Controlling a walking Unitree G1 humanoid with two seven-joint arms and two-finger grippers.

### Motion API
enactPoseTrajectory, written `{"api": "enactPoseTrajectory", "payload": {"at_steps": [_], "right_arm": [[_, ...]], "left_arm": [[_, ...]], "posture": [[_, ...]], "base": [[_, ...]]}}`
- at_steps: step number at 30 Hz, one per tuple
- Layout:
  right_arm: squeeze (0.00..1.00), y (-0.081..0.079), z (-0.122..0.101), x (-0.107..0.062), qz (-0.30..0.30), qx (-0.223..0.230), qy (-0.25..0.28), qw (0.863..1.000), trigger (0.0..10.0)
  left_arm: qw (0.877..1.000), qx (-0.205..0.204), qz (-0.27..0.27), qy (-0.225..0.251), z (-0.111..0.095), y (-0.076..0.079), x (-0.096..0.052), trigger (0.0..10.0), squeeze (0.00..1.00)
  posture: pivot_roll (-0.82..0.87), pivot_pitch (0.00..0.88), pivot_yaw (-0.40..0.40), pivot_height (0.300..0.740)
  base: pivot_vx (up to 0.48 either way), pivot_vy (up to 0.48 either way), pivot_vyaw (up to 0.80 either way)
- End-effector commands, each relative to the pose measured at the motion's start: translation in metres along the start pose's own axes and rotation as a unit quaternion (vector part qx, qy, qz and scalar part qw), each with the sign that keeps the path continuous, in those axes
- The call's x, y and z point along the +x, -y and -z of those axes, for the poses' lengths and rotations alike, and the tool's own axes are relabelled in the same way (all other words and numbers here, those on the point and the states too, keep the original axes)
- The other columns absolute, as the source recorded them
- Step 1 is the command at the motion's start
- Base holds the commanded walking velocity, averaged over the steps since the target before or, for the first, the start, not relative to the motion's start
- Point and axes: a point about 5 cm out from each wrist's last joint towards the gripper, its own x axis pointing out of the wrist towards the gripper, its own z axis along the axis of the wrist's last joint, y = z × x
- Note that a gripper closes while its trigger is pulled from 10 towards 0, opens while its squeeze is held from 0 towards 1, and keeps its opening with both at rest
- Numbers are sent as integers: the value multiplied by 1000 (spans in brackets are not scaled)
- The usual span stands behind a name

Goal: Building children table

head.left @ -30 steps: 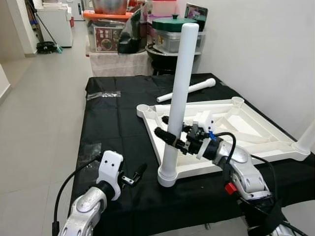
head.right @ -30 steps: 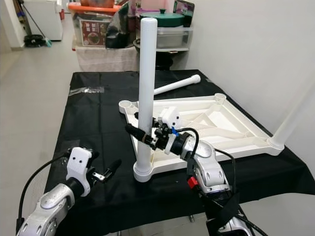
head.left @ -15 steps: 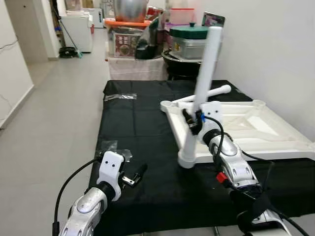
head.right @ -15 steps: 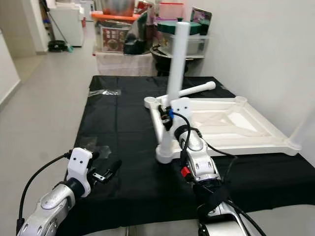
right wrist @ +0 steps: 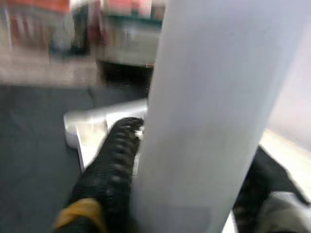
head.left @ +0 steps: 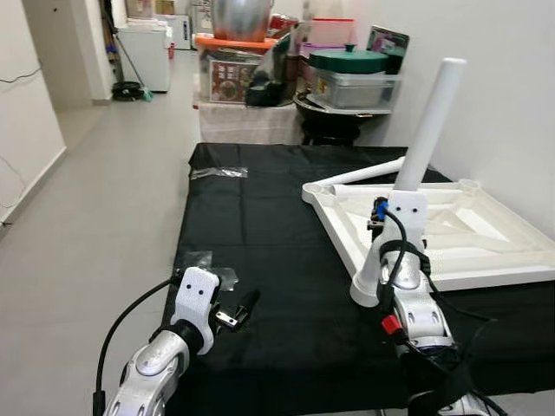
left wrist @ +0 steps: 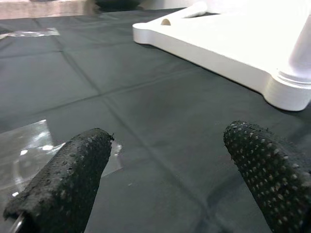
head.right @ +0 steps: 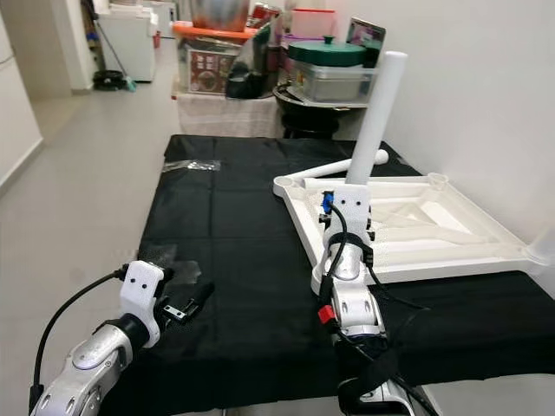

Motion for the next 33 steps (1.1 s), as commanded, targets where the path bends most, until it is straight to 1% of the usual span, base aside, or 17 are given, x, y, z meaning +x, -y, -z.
{"api": "enactPoseTrajectory", "payload": {"at_steps": [1, 4, 5, 7, 9, 12, 15, 16, 21, 22, 23, 24, 25, 29, 31, 32, 33], "right_arm": [[1000, 5, 18, -2, 7, 3, -39, 999, 10000], [1000, 23, 4, 14, 36, 19, -12, 999, 10000], [0, 28, -4, 19, 32, 25, 9, 999, 10000], [0, 28, -4, 19, 32, 25, 9, 999, 10000], [0, 19, -22, 25, -96, 71, 45, 992, 10000], [0, 0, -43, 15, -298, 85, 103, 945, 10000], [0, -6, -47, 7, -362, 86, 112, 921, 10000], [0, -16, -51, -13, -483, 88, 119, 863, 10000], [0, -23, -47, -28, -554, 63, 117, 822, 9490], [0, -23, -47, -28, -554, 63, 117, 822, 9490], [0, -25, -43, -26, -551, 62, 116, 824, 1294], [0, -25, -43, -26, -551, 62, 116, 824, 1294], [0, -27, -41, -25, -552, 64, 116, 823, 0], [0, -27, -38, -20, -537, 65, 115, 833, 0], [0, -22, -31, -12, -500, 33, 100, 860, 0], [0, -22, -31, -12, -500, 33, 100, 860, 0], [0, -18, -27, -6, -465, 24, 88, 881, 0]], "left_arm": [[1000, 2, -1, -8, 4, -1, 0, 10000, 0], [1000, 0, 0, -8, 5, 1, 0, 10000, 0], [1000, 0, -1, -7, 5, 1, 0, 10000, 0], [1000, 0, -1, -7, 5, 1, 0, 10000, 0], [1000, 0, -2, -7, 4, 0, 0, 10000, 0], [1000, 1, -1, -6, 4, 0, 1, 10000, 0], [1000, 2, 0, -6, 3, 0, 1, 10000, 0], [1000, 2, 0, -5, 3, 0, 2, 10000, 0], [1000, 3, 0, -6, 3, 0, 1, 10000, 0], [1000, 3, 0, -6, 3, 0, 1, 10000, 0], [1000, 3, 0, -6, 3, -1, 0, 10000, 0], [1000, 3, 0, -6, 3, -1, 0, 10000, 0], [1000, 3, -1, -7, 4, -1, 0, 10000, 0], [1000, 4, -1, -7, 4, -1, -1, 10000, 0], [1000, 4, -1, -9, 4, -1, -1, 10000, 0], [1000, 4, -1, -9, 4, -1, -1, 10000, 0], [1000, 4, -1, -9, 5, -1, -1, 10000, 0]], "posture": [[98, 0, -94, 740], [100, 0, -98, 740], [99, 0, -97, 740], [99, 0, -97, 740], [97, 0, -96, 740], [98, 0, -94, 740], [100, 0, -95, 740], [100, 0, -95, 740], [105, 0, -95, 740], [105, 0, -95, 740], [108, 0, -96, 740], [108, 0, -96, 740], [108, 0, -96, 740], [108, 0, -94, 740], [102, 0, -92, 740], [102, 0, -92, 740], [102, 0, -92, 740]], "base": [[0, 0, 0], [0, 0, 0], [0, 0, 0], [0, 0, 0], [0, 0, 0], [0, 0, 0], [0, 0, 0], [0, 0, 0], [0, 0, 0], [0, 0, 0], [0, 0, 0], [0, 0, 0], [0, 0, 0], [0, 0, 0], [0, 0, 0], [0, 0, 0], [0, 0, 0]]}}
